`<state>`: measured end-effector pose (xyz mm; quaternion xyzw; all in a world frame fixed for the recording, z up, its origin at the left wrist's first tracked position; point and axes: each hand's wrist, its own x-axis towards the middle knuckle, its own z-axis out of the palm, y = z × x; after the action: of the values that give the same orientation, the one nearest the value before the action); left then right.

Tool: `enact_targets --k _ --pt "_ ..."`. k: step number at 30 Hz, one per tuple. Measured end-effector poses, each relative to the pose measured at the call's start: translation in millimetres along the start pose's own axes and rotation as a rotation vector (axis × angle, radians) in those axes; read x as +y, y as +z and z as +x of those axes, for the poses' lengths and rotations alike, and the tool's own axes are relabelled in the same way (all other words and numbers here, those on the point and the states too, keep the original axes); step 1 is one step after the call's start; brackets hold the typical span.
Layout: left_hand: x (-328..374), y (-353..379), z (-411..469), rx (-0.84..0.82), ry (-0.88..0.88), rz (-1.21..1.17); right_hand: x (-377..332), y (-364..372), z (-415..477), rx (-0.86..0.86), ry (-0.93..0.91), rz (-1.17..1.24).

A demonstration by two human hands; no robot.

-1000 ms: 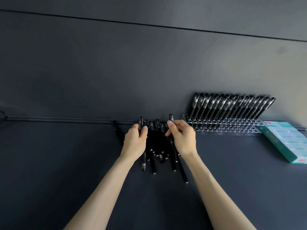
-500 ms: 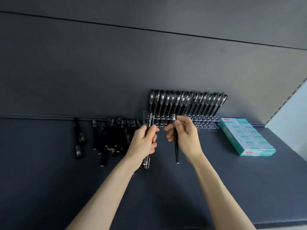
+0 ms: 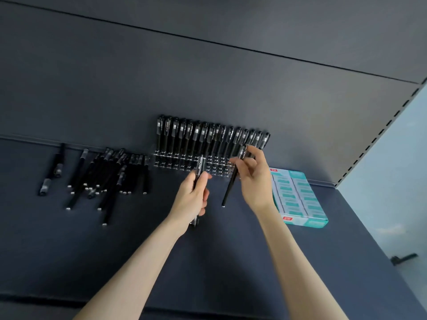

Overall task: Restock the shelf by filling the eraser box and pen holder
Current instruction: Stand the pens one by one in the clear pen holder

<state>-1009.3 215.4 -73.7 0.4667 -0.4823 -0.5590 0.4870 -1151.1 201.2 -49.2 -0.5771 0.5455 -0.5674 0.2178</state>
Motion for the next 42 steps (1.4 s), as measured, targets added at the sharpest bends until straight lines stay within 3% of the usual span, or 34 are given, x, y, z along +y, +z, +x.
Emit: enact_targets --k 4,13,28,38,42 --pt "-4 -4 13 0.039 0.016 -0.028 -2 3 20 0.064 -0.120 -0.066" --pt "-12 -8 25 0.033 -0.005 -0.105 -13 25 64 0.176 -0.202 -0.017" --pt "-12 -7 30 0.027 -0.006 -0.202 1 43 74 0.085 -0.357 -0.216" --pt "-10 -8 29 0.014 -0.032 -0.237 10 42 67 0.000 -0.296 -0.333" --pt "-8 -7 24 -0.061 -0.023 -0.204 0 34 54 0.062 -0.191 -0.195"
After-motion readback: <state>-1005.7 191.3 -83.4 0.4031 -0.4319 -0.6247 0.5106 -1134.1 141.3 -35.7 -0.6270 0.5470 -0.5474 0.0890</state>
